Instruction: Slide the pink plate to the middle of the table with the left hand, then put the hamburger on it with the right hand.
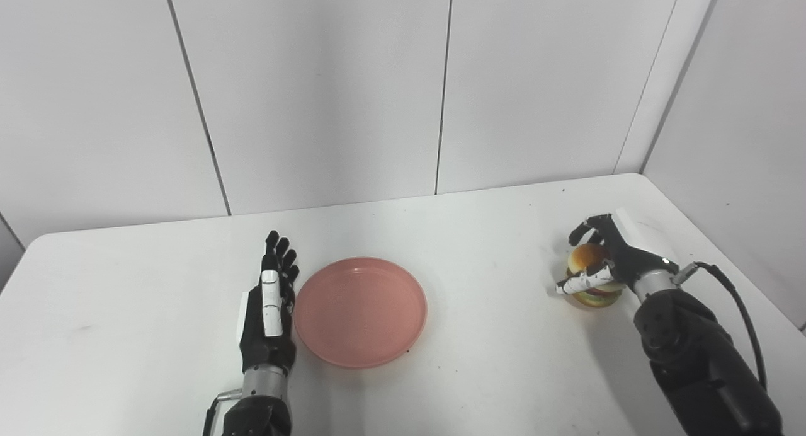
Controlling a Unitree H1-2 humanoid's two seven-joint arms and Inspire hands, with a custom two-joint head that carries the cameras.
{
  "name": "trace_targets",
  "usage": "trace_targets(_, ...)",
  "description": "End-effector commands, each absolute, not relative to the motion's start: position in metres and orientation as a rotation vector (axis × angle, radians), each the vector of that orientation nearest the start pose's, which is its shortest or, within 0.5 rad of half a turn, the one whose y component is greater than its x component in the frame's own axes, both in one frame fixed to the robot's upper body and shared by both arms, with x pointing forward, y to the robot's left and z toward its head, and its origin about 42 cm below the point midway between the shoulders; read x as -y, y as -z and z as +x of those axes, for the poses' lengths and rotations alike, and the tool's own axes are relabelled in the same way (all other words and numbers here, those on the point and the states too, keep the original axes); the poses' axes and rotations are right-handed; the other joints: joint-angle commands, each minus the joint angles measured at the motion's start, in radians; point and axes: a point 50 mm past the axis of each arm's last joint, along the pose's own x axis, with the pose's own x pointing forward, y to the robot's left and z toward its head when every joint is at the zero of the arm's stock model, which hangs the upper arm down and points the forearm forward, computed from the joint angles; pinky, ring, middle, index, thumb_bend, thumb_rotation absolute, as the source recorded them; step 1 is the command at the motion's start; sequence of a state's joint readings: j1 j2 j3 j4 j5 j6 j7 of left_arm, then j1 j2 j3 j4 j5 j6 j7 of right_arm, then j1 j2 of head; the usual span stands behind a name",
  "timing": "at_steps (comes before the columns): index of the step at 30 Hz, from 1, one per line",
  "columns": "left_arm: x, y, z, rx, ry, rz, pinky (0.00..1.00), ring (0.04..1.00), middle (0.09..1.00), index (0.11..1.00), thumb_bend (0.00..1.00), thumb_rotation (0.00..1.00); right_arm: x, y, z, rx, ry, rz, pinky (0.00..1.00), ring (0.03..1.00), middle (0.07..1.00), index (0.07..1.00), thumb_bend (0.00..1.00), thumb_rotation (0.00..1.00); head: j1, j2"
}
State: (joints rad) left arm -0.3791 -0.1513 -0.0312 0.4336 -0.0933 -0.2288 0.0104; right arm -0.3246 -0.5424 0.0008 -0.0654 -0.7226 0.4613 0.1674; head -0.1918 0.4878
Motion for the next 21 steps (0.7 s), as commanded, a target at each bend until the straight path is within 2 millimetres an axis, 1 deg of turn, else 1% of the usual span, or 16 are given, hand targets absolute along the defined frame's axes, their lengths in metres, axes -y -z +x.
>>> trace_targets(1,-0.117,-0.083,0.371,0.044,0.124,-0.204,1.00,0.992,1.000,1.000,0.68,1.00,0.370,-0.274,0.374,0.020,0.334,-1.172,0.24,0.312,0.474,0.489,0.53,0.00,0.010,0.002)
trace_targets(2,-0.116,-0.083,0.371,0.043,0.126,-0.200,1.00,0.992,1.000,1.000,0.68,1.00,0.367,-0.275,0.373,0.038,0.328,-1.166,0.25,0.313,0.476,0.488,0.53,0.00,0.024,0.003)
trace_targets(3,-0.116,-0.083,0.370,0.043,0.126,-0.197,1.00,0.992,1.000,1.000,0.69,1.00,0.365,-0.276,0.373,0.050,0.324,-1.162,0.24,0.312,0.448,0.513,0.52,0.00,0.024,0.003)
trace_targets(4,-0.115,-0.082,0.370,0.039,0.127,-0.194,1.00,0.993,1.000,1.000,0.69,1.00,0.360,-0.277,0.373,0.076,0.305,-1.149,0.24,0.311,0.434,0.526,0.52,0.00,0.041,0.002)
trace_targets(5,-0.115,-0.082,0.370,0.036,0.128,-0.193,1.00,0.991,1.000,1.000,0.69,1.00,0.356,-0.277,0.374,0.094,0.292,-1.140,0.24,0.308,0.425,0.531,0.52,0.00,0.041,0.002)
trace_targets(10,-0.106,-0.082,0.370,0.038,0.129,-0.191,1.00,0.989,1.000,1.000,0.71,1.00,0.330,-0.282,0.382,0.218,0.182,-1.111,0.23,0.303,0.419,0.531,0.52,0.00,0.108,-0.006)
trace_targets(12,-0.102,-0.082,0.369,0.040,0.128,-0.198,1.00,0.992,1.000,1.000,0.70,1.00,0.317,-0.286,0.386,0.258,0.130,-1.104,0.24,0.318,0.421,0.530,0.52,0.00,0.128,-0.008)
trace_targets(16,-0.095,-0.082,0.368,0.039,0.123,-0.198,1.00,0.990,1.000,1.000,0.70,1.00,0.298,-0.292,0.393,0.298,0.025,-1.100,0.32,0.407,0.449,0.517,0.52,0.00,0.173,-0.010)
trace_targets(17,-0.093,-0.082,0.368,0.041,0.121,-0.196,1.00,0.993,1.000,1.000,0.70,1.00,0.288,-0.296,0.395,0.306,-0.027,-1.084,0.31,0.387,0.438,0.514,0.52,0.00,0.194,-0.010)
trace_targets(19,-0.090,-0.083,0.367,0.045,0.118,-0.190,1.00,0.994,1.000,1.000,0.70,1.00,0.271,-0.303,0.398,0.329,-0.101,-1.064,0.29,0.375,0.436,0.513,0.52,0.00,0.210,-0.008)
trace_targets(20,-0.089,-0.084,0.367,0.047,0.115,-0.188,1.00,0.991,0.999,1.000,0.70,1.00,0.264,-0.305,0.399,0.340,-0.125,-1.059,0.26,0.338,0.427,0.514,0.52,0.00,0.210,-0.008)
trace_targets(21,-0.087,-0.084,0.367,0.047,0.114,-0.189,1.00,0.990,0.998,1.000,0.70,1.00,0.259,-0.307,0.399,0.352,-0.141,-1.059,0.24,0.318,0.423,0.514,0.52,0.00,0.232,-0.009)
